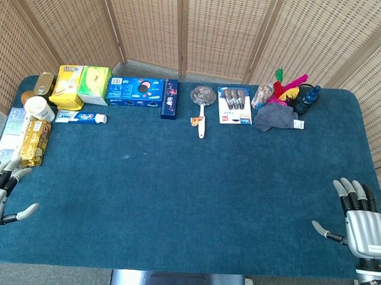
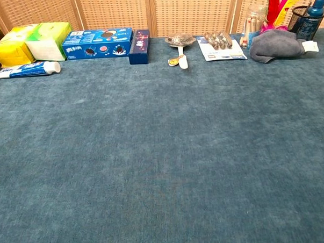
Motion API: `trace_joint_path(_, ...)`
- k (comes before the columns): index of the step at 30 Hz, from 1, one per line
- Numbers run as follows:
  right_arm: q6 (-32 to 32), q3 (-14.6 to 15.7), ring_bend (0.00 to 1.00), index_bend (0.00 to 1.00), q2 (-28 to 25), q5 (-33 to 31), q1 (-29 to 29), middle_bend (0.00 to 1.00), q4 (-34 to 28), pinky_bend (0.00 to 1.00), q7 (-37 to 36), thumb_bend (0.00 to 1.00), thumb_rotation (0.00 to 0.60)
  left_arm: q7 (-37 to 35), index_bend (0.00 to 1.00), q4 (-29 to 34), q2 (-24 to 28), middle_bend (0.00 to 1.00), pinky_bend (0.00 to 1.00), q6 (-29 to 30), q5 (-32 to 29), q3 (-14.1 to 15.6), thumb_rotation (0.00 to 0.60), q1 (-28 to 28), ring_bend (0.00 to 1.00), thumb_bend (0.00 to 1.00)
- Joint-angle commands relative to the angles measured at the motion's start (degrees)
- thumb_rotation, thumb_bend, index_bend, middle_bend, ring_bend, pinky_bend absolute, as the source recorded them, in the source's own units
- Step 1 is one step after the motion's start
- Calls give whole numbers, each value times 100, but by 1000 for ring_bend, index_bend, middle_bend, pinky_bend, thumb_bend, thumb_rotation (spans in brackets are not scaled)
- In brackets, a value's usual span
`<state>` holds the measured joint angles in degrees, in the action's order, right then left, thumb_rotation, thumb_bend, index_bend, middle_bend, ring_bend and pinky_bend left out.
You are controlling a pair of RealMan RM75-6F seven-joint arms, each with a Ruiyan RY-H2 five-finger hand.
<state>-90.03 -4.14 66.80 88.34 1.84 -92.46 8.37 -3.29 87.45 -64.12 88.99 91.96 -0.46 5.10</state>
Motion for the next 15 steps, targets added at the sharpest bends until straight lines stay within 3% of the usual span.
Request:
trace_joint_path(1, 16, -5, 0, 0, 1, -12, 8, 0, 1, 33, 2, 0, 341, -123, 301, -261, -190, 307, 34, 92, 64, -128, 0, 94, 224, 0)
trace_joint_path(3, 4, -4, 0, 0, 3, -2, 5, 0, -6, 33, 10, 0, 340, -313, 546, -573, -453, 654, 327, 353, 144, -313, 0, 165, 545, 0)
trace_joint_path(4, -8, -6, 0, 0, 6, 3, 2, 0, -7, 33, 15, 0, 340, -441, 740, -797, -625, 842, 597, 569, 227, -436, 0, 213, 751, 0)
trace_joint_path(5, -15, -6, 0, 0, 9, 5, 0, 0, -7, 33, 19, 0, 339, -502, 892, -1075, -804, 952, 829, 767, 298, -538, 0, 255, 899, 0)
trace_joint_path(6, -17, -5, 0, 0, 11, 6, -2, 0, -10, 33, 21, 0, 339, -549, 960, -1424, -1018, 989, 921, 994, 379, -648, 0, 307, 959, 0)
trace_joint_path(7, -18, -5, 0, 0, 11, 6, -3, 0, -12, 33, 20, 0, 337, -577, 1000, -1664, -1181, 1000, 986, 1139, 409, -724, 0, 344, 997, 0)
trace_joint_path(11, -22, -10, 0, 0, 20, -1, -4, 0, -14, 33, 27, 0, 336, -538, 1000, -2171, -1363, 1000, 1000, 1035, 569, -742, 0, 609, 1000, 0)
trace_joint_path(15, -20, -6, 0, 0, 31, 3, -4, 0, -17, 33, 34, 0, 339, 275, 1000, -2231, -1176, 1000, 1000, 739, 992, -749, 0, 1091, 1000, 0)
